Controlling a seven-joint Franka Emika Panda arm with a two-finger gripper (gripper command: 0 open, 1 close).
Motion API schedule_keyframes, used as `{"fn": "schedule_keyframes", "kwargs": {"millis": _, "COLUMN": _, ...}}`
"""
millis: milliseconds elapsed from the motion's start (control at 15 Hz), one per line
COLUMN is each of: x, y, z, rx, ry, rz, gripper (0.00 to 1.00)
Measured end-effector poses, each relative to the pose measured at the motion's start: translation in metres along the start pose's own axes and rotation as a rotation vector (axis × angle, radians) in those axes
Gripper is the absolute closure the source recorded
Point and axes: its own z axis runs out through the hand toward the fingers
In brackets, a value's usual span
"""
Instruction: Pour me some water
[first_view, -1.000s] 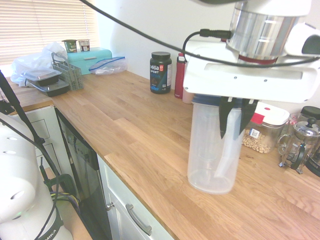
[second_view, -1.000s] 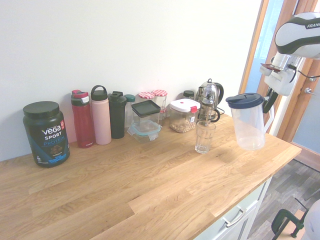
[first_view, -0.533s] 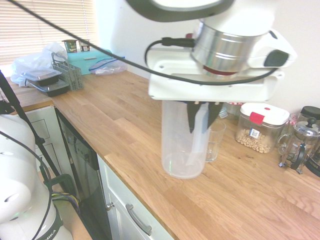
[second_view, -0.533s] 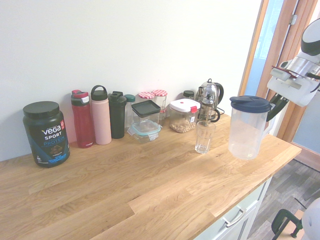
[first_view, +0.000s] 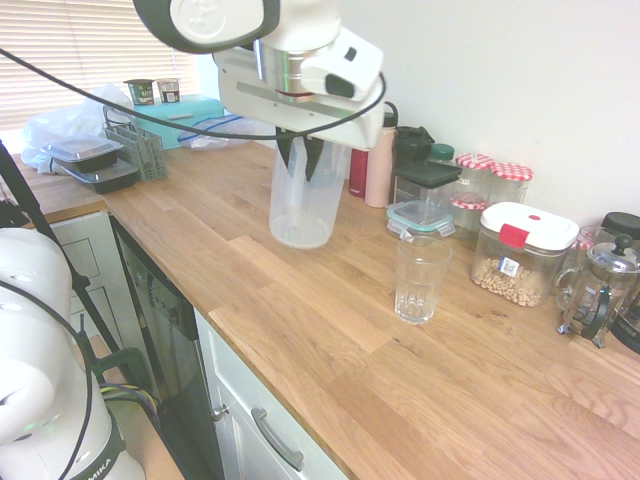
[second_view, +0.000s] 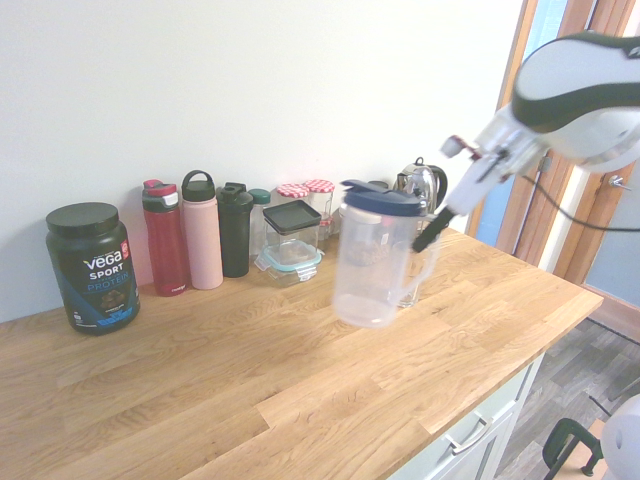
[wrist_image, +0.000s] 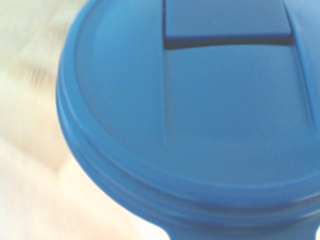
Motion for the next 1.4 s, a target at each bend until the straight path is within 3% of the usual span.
{"fn": "schedule_keyframes", "kwargs": {"millis": 200, "x": -0.041, "y": -0.072, "z": 0.054, "rx": -0.025, "ry": 0.106, "rz": 0.14, "gripper": 1.0}}
{"fn": "schedule_keyframes", "kwargs": {"millis": 400, "x": -0.065, "y": -0.111, "z": 0.08, "rx": -0.073, "ry": 0.246, "rz": 0.24, "gripper": 1.0}}
{"fn": "schedule_keyframes", "kwargs": {"millis": 533, "x": -0.07, "y": -0.119, "z": 0.089, "rx": -0.111, "ry": 0.259, "rz": 0.204, "gripper": 1.0}}
{"fn": "schedule_keyframes", "kwargs": {"millis": 733, "x": -0.067, "y": -0.114, "z": 0.1, "rx": -0.123, "ry": 0.155, "rz": 0.15, "gripper": 1.0}}
{"fn": "schedule_keyframes", "kwargs": {"millis": 933, "x": -0.061, "y": -0.113, "z": 0.107, "rx": -0.097, "ry": 0.126, "rz": 0.093, "gripper": 1.0}}
{"fn": "schedule_keyframes", "kwargs": {"millis": 1400, "x": -0.056, "y": -0.112, "z": 0.14, "rx": -0.125, "ry": 0.2, "rz": 0.046, "gripper": 1.0}}
